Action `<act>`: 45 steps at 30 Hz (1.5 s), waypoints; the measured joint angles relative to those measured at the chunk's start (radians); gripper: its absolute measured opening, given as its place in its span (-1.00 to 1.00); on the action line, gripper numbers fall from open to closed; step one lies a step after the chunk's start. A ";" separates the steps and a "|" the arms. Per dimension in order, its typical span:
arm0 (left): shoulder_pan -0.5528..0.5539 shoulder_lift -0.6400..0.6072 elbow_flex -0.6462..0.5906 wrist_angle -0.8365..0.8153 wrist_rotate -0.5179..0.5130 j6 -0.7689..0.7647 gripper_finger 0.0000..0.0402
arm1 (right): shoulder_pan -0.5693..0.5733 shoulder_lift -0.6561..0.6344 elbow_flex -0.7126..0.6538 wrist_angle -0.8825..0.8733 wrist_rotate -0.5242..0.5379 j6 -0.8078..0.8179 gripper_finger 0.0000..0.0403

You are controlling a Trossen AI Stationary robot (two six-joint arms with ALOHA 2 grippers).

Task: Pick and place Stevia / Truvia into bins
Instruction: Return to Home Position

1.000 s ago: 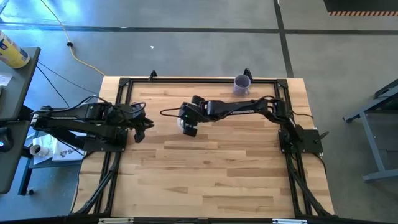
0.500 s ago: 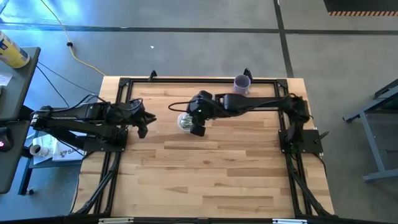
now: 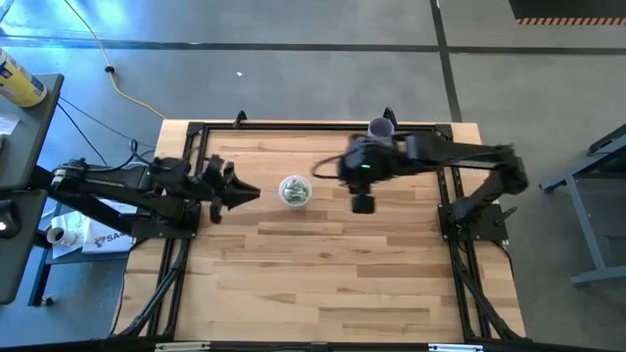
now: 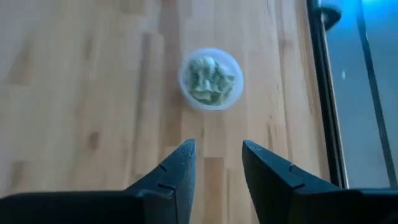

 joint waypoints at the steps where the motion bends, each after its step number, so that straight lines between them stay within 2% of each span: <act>1: -0.018 0.002 0.000 0.042 -0.018 0.013 -0.47 | 0.011 -0.034 0.000 -0.013 0.006 0.000 -0.40; 4: -0.099 0.014 0.001 0.170 -0.023 0.064 -0.47 | 0.046 -0.130 0.000 -0.046 0.071 0.015 -0.44; 7: -0.166 0.013 0.000 0.193 -0.030 0.131 -0.47 | 0.065 -0.226 0.000 -0.061 0.153 0.032 -0.48; 10: -0.179 -0.023 0.000 0.147 -0.082 0.157 -0.47 | 0.062 -0.312 0.001 -0.078 0.196 0.061 -0.50; 14: -0.124 -0.089 0.000 -0.010 -0.080 0.186 -0.47 | 0.048 -0.403 -0.030 -0.088 0.229 0.124 -0.48; 16: -0.094 -0.131 -0.004 -0.085 -0.057 0.187 -0.47 | 0.049 -0.462 -0.108 -0.084 0.260 0.179 -0.47; 21: -0.083 -0.284 -0.074 -0.117 0.008 0.222 -0.47 | 0.059 -0.631 -0.381 -0.049 0.328 0.376 -0.46; 26: -0.082 -0.450 -0.199 -0.118 -0.061 0.252 -0.47 | 0.063 -0.755 -0.570 -0.036 0.238 0.679 -0.49; 30: -0.082 -0.560 -0.309 -0.092 -0.088 0.254 -0.47 | 0.036 -0.814 -0.691 -0.042 0.269 0.854 -0.49; 32: -0.082 -0.606 -0.363 -0.054 -0.090 0.254 -0.47 | 0.037 -0.839 -0.750 0.051 0.229 0.850 -0.48; 34: -0.082 -0.650 -0.415 -0.022 -0.090 0.253 -0.47 | 0.058 -0.859 -0.814 0.196 0.110 0.716 -0.47; 38: -0.082 -0.645 -0.512 0.058 -0.090 0.204 -0.47 | 0.053 -0.927 -0.980 0.559 -0.082 0.531 -0.47; 42: -0.082 -0.648 -0.616 0.219 -0.066 0.180 -0.47 | 0.017 -1.056 -1.184 1.031 -0.263 0.452 -0.49; 45: -0.081 -0.647 -0.647 0.258 -0.073 0.184 -0.47 | -0.022 -1.148 -1.297 1.182 -0.350 0.452 -0.48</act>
